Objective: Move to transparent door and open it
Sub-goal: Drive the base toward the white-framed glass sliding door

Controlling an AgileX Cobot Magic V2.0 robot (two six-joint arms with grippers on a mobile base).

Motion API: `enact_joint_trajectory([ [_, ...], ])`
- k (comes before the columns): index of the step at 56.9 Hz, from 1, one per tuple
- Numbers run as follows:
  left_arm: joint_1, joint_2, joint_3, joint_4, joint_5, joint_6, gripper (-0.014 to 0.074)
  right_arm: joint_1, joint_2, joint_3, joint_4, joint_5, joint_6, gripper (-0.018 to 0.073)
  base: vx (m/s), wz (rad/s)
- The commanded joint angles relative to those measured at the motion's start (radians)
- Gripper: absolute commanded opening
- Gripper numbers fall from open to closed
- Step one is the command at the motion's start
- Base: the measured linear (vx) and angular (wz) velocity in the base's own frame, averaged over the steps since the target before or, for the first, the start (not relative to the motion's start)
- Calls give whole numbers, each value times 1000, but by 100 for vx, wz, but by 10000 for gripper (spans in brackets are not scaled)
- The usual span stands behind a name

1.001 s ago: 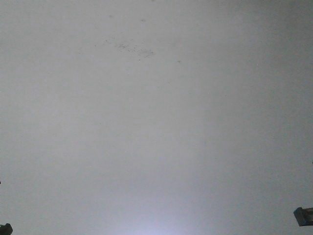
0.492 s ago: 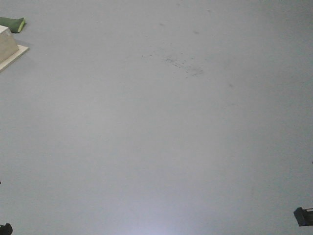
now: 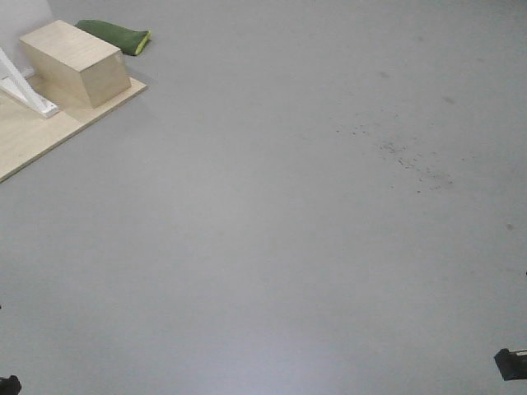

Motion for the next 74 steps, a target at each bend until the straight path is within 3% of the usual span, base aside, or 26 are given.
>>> enact_joint_trajectory([
  [1, -3, -13, 9, -10, -75, -4, -3, -3, -15, 4, -9, -83, -7, -1, 54, 44],
  [74, -3, -13, 9, -10, -75, -4, -3, -3, -15, 4, -9, -83, -7, -1, 56, 45],
])
